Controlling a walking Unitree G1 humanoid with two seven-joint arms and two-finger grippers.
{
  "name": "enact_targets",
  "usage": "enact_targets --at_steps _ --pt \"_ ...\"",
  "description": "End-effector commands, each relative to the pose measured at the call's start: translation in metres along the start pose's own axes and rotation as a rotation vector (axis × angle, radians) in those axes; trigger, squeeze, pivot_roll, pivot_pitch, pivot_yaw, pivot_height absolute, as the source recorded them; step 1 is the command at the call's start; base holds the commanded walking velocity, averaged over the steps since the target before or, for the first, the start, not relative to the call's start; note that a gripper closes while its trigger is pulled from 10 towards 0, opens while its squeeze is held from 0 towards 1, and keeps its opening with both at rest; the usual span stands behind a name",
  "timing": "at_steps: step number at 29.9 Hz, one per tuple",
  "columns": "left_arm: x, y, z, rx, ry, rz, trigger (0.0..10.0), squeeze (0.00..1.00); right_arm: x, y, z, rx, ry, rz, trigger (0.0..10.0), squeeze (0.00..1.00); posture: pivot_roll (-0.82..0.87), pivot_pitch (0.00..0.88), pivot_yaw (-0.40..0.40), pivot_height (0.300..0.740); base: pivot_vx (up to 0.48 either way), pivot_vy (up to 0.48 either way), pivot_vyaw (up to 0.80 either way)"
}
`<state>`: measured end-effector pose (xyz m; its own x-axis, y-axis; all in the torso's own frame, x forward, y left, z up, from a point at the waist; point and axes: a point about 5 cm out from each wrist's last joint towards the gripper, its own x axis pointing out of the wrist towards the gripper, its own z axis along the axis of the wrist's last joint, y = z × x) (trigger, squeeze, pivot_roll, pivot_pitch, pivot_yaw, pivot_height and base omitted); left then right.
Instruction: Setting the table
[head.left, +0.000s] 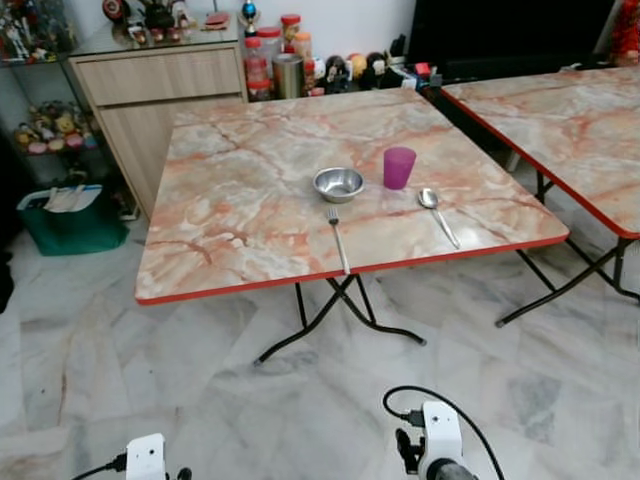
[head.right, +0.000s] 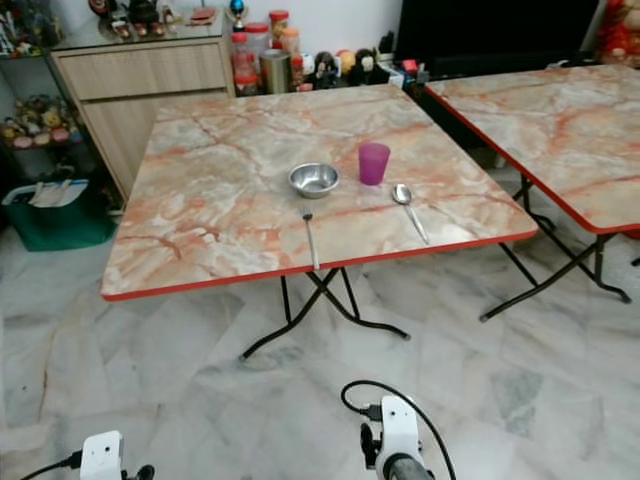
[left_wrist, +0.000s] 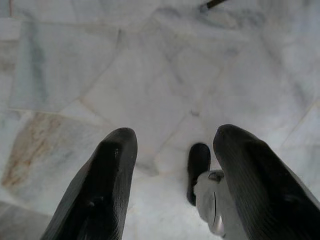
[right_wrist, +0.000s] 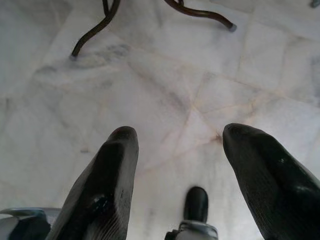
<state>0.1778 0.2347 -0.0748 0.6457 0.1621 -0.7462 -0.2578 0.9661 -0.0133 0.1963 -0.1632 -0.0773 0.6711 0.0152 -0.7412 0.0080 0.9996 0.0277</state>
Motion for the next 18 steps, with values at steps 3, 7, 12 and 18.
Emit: enact_targets --at_steps 3,7,12,18 --pt "-0.0014 0.0047 -0.0037 0.003 0.012 0.013 10.0 0.0 0.002 0.0041 0.0073 0.023 -0.023 0.008 10.0 0.0 0.06 0.0 0.048 0.74 0.341 0.0 0.0" --pt "-0.0014 0.005 -0.0037 0.002 0.014 0.014 10.0 0.0 0.0018 0.0045 0.0066 0.012 -0.021 0.013 10.0 0.0 0.07 0.0 0.047 0.74 0.411 0.0 0.0" --pt "-0.0014 0.0044 -0.0043 0.002 0.015 0.013 10.0 0.0 0.0014 0.0052 0.0061 0.006 -0.027 0.02 10.0 0.0 0.07 0.0 0.048 0.74 0.48 0.0 0.38" --pt "-0.0019 0.0053 -0.0057 0.001 0.018 0.016 10.0 0.0 0.001 0.0049 0.0045 0.01 -0.025 0.019 10.0 0.0 0.07 0.0 0.048 0.74 0.48 0.0 0.8"
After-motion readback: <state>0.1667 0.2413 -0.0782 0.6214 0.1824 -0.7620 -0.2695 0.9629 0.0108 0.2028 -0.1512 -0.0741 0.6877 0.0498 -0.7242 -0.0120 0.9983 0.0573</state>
